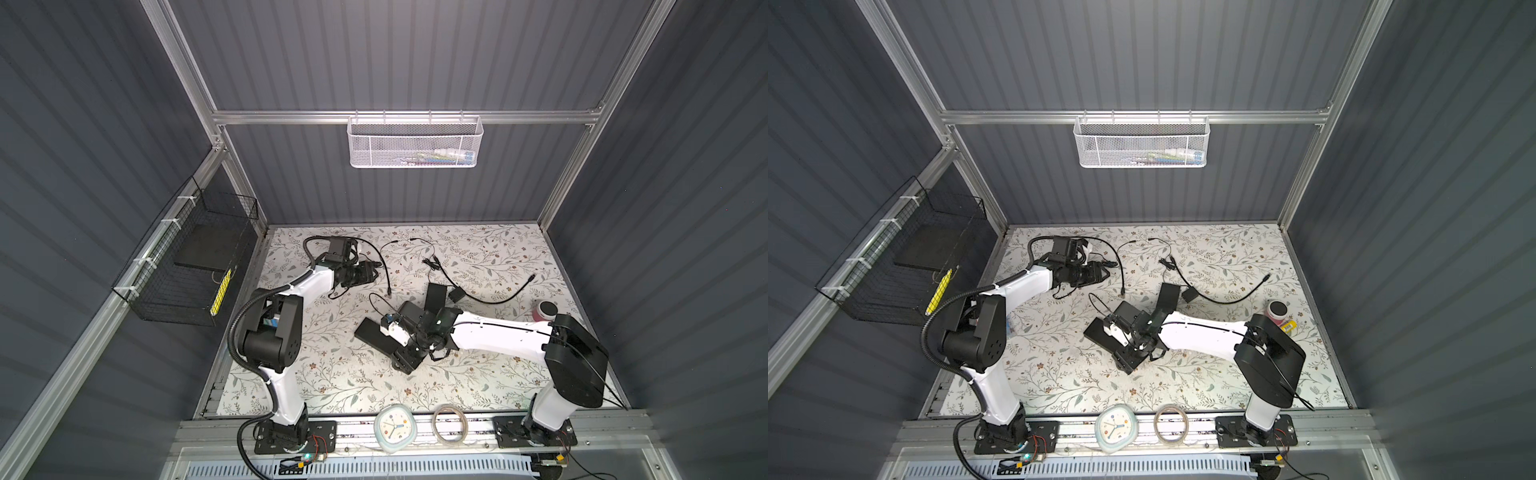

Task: Insert the plug into the switch port
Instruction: 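Carry the switch nearer the robot and set it down, opening the right gripper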

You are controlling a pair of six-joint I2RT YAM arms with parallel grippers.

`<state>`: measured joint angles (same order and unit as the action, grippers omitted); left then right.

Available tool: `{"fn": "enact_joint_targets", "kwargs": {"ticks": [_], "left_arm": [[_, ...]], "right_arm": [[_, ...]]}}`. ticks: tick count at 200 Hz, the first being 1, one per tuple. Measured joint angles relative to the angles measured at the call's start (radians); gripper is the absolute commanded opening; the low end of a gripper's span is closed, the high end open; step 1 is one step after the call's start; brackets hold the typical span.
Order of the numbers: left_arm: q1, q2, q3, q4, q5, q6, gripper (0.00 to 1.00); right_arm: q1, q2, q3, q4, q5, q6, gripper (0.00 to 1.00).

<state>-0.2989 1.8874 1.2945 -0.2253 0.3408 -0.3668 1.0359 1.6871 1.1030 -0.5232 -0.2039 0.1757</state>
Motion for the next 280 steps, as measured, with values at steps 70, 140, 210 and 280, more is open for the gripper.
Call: {"fn": "enact_joint_targets", "kwargs": {"ticks": [70,140,210,280], "left_arm": [[-0.002,0.069,-0.036,-0.015,0.095,0.039,0.31],[-0.002,0.072,-0.084,0.003,0.163,0.043,0.27],[-0.002,0.091,-0.137,0.063,0.229,0.037,0.24],[-0.005,-0.036,-0.328,0.119,0.247,-0.008,0.22]], "right_arm": [[0.011,0.155,0.060,0.045,-0.137,-0.001,0.32],[-0.053,0.211,0.077,0.105,-0.174,0.030,0.33],[-0.169,0.216,0.054,0.183,-0.092,0.085,0.34],[-0.194,0.264,0.122,0.183,-0.055,0.027,0.38]]}}
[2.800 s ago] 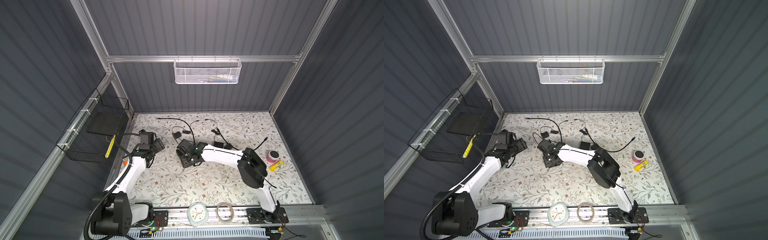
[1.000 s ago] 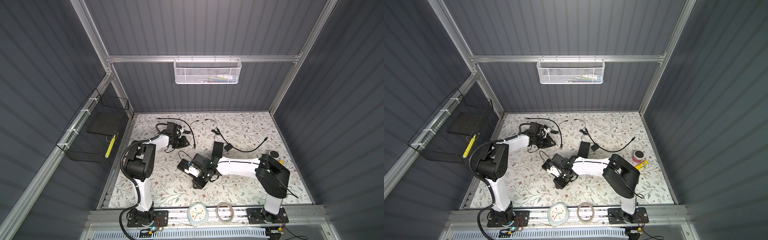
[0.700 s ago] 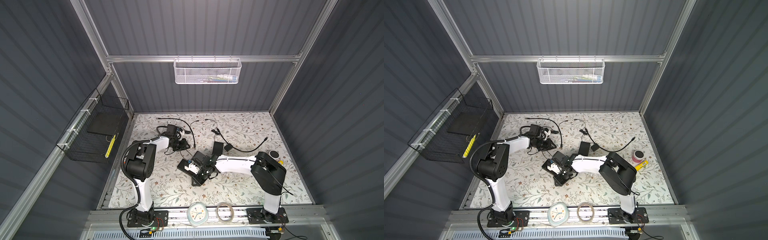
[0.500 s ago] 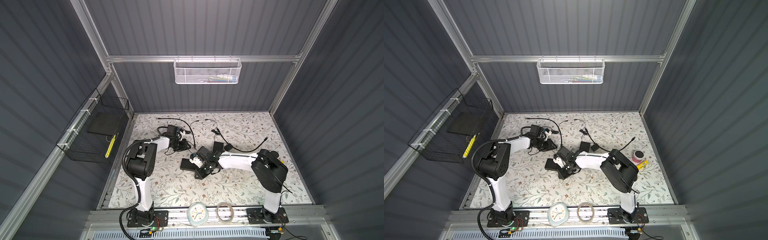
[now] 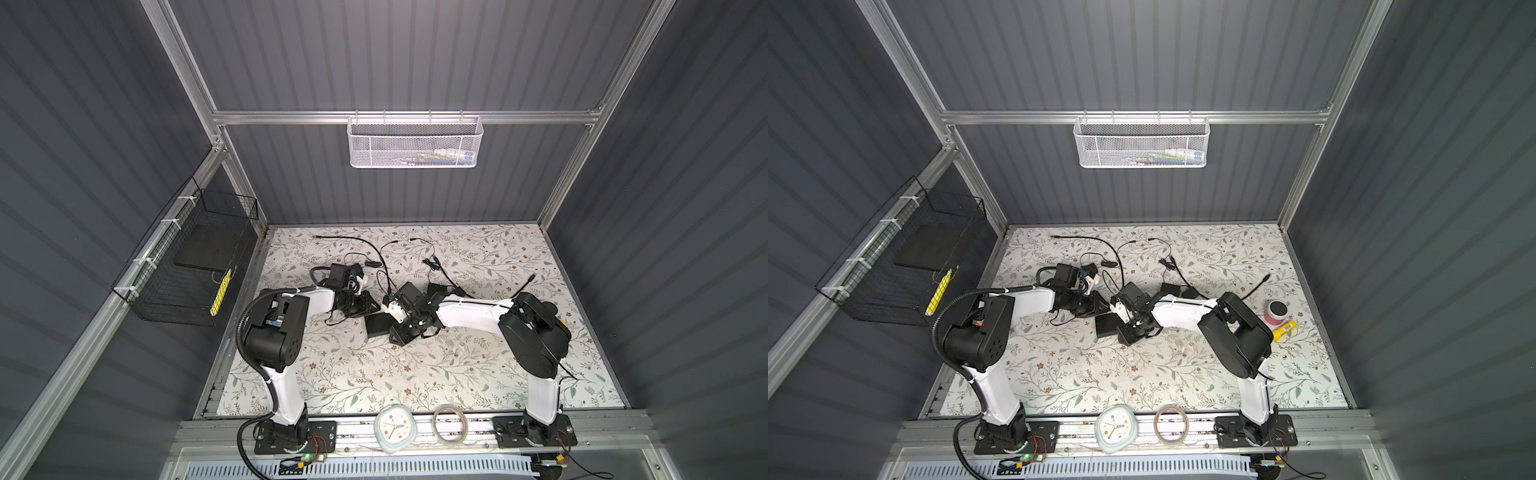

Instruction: Insert the plug into the switch port

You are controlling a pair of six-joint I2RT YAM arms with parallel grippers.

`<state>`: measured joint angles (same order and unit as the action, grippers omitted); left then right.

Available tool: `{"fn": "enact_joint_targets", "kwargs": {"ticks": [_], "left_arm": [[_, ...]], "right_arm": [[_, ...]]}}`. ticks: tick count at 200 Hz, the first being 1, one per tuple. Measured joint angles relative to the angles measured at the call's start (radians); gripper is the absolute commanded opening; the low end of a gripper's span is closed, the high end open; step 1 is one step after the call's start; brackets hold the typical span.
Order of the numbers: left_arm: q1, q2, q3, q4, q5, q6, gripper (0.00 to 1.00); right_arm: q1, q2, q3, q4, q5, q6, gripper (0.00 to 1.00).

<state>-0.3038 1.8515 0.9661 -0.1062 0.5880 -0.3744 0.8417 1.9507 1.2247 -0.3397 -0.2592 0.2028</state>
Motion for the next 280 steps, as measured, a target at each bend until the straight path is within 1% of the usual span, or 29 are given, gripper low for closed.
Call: {"fn": "enact_joint_targets", "kwargs": {"ticks": [38,87,134,171,208,252,262,280], "left_arm": [[-0.003,-0.073,-0.084,-0.007,-0.011,-0.023,0.22],[-0.024,-0.117,-0.111,-0.002,-0.046,-0.054,0.22],[-0.033,-0.208,-0.205,0.026,-0.100,-0.102,0.22],[-0.035,-0.289,-0.308,0.024,-0.121,-0.151,0.21],[-0.039,-0.386,-0.385,-0.006,-0.148,-0.199,0.21],[-0.049,-0.439,-0.376,-0.113,-0.224,-0.206,0.23],[-0.047,-0.439,-0.359,-0.138,-0.245,-0.203,0.25],[-0.019,-0.440,-0.314,-0.185,-0.283,-0.184,0.31]], "right_arm": [[-0.010,0.012,0.023,-0.016,0.052,-0.030,0.38],[-0.021,0.013,0.031,-0.033,0.072,-0.049,0.39],[-0.025,0.040,0.084,-0.098,0.065,-0.074,0.39],[-0.025,0.062,0.116,-0.106,0.062,-0.084,0.41],[-0.021,0.127,0.215,-0.130,0.064,-0.103,0.41],[-0.013,0.212,0.339,-0.129,0.041,-0.114,0.41],[-0.014,0.218,0.350,-0.130,0.038,-0.114,0.42],[-0.021,0.216,0.352,-0.143,0.035,-0.108,0.46]]}}
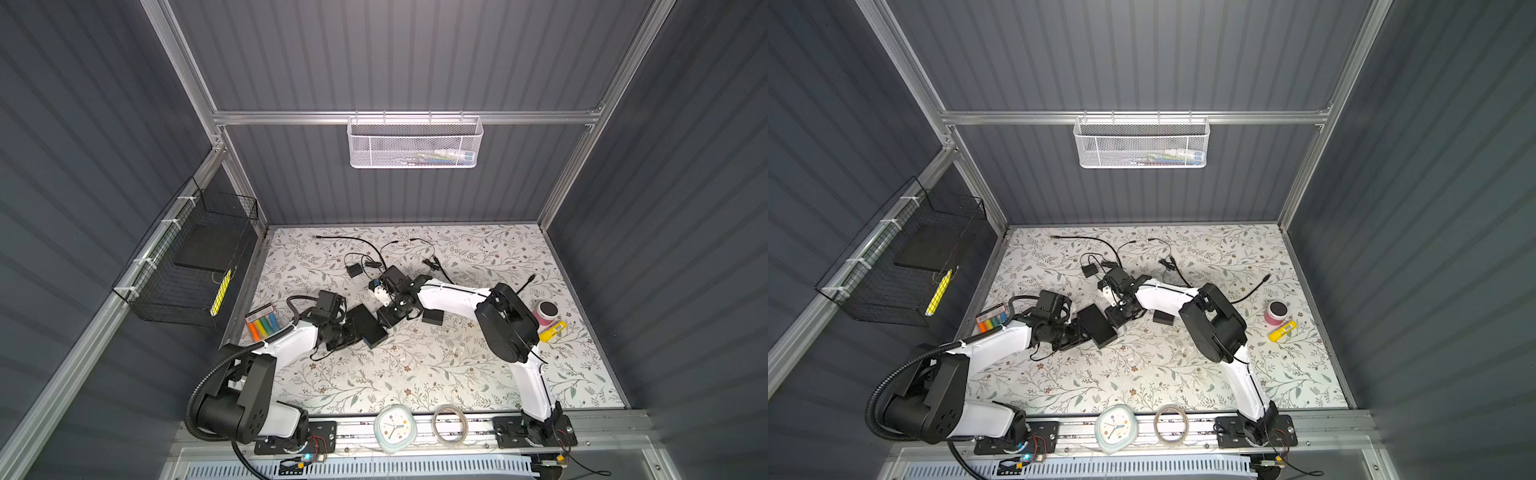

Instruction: Insert the plug into the switch port

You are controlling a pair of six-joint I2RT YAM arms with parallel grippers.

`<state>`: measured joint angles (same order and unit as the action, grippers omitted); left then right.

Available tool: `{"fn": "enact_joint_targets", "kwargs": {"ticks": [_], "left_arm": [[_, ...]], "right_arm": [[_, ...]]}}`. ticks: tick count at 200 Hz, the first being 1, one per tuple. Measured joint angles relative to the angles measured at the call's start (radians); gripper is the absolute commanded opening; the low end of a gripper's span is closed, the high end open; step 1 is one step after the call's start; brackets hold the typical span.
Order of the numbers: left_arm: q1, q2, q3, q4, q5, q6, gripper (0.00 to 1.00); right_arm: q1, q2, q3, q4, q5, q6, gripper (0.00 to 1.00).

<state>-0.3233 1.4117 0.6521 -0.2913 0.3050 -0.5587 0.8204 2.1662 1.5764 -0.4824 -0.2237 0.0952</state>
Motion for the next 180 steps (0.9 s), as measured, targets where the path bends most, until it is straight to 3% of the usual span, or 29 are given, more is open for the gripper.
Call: {"fn": "enact_joint_targets", "kwargs": {"ticks": [37,69,115,180], "left_arm": [[0.110,-0.046,0.112,-0.047,-0.053,0.058,0.48],[0.143,-0.094,0.191,-0.069,-0.095,0.090,0.50],[0.142,-0.117,0.190,-0.095,-0.118,0.103,0.52],[0.155,-0.179,0.188,-0.106,-0.153,0.119,0.62]], "right_arm": [[-0.051,-0.076,-0.033,-0.013,0.010,0.031,0.54],[-0.140,-0.097,0.023,-0.003,0.065,0.085,0.58],[-0.175,0.103,0.285,-0.038,0.158,0.164,0.52],[-0.152,0.257,0.462,-0.144,0.221,0.241,0.52]]}}
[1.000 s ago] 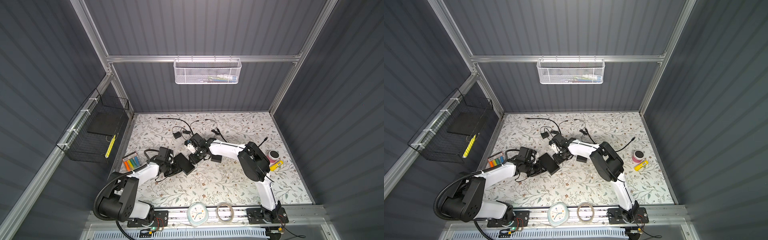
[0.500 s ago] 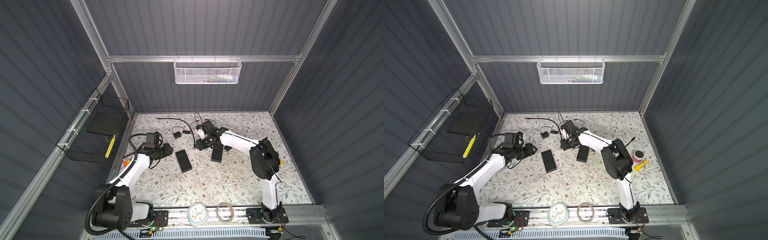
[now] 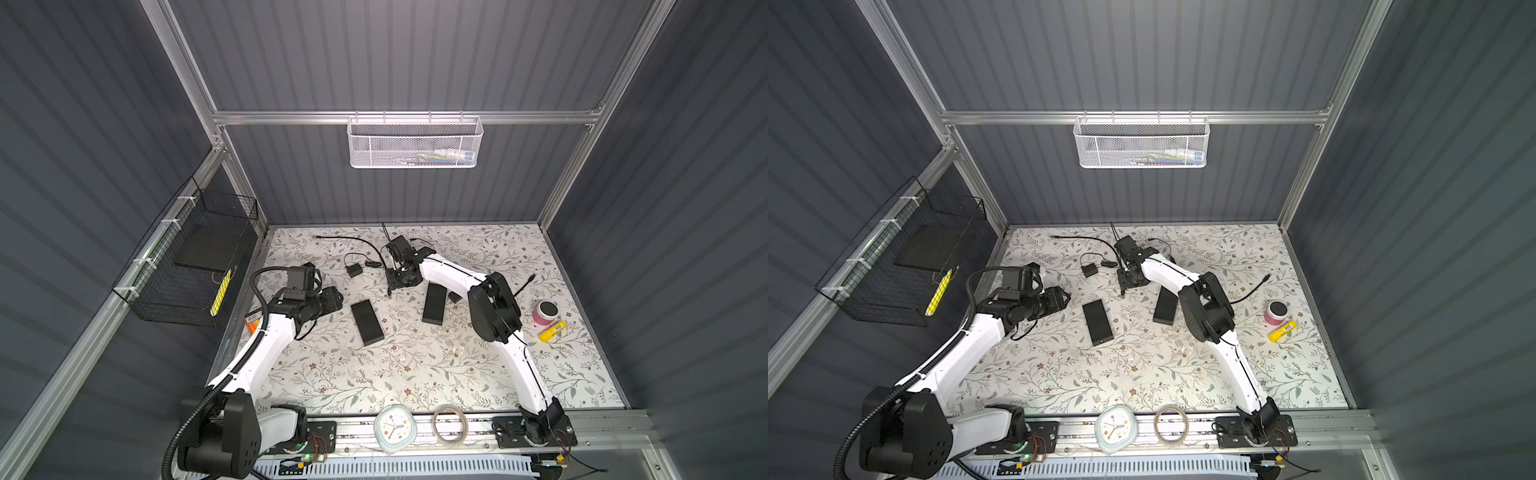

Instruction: Insert the plug into the switch port

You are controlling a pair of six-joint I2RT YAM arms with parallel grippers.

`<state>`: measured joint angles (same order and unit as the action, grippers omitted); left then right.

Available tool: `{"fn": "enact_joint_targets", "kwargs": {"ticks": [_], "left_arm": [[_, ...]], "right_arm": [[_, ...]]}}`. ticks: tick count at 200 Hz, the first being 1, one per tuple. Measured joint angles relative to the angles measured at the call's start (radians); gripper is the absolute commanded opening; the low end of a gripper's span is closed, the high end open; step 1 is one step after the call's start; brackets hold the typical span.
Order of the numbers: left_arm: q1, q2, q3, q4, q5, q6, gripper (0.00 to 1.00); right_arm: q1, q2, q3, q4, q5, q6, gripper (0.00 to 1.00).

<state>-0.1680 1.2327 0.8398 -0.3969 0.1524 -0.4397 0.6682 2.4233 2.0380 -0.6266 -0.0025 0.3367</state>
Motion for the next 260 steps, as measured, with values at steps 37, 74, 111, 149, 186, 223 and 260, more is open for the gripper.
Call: {"fn": "enact_joint_targets", "kwargs": {"ticks": [37,74,111,149,186,223,260], "left_arm": [[0.012,0.008,0.000,0.001,0.001,0.004,0.63],[0.026,0.018,0.000,0.002,0.005,0.011,0.63],[0.028,0.055,0.006,0.012,0.010,0.018,0.62],[0.028,0.140,0.082,0.010,0.029,0.050,0.60],[0.020,0.180,0.106,0.031,0.043,0.056,0.60],[-0.024,0.226,0.150,0.038,0.039,0.065,0.59],[-0.061,0.269,0.214,0.037,0.025,0.094,0.59]], "right_arm": [[0.027,0.029,0.070,-0.058,0.034,0.005,0.48],[0.041,0.070,0.110,-0.106,0.089,0.002,0.36],[0.024,0.052,0.076,-0.117,0.124,0.014,0.18],[-0.051,-0.107,-0.185,-0.075,0.147,0.038,0.12],[-0.148,-0.228,-0.346,-0.052,0.171,0.059,0.33],[-0.161,-0.327,-0.405,-0.013,0.153,0.066,0.48],[-0.153,-0.475,-0.475,0.042,0.111,0.052,0.52]]}}
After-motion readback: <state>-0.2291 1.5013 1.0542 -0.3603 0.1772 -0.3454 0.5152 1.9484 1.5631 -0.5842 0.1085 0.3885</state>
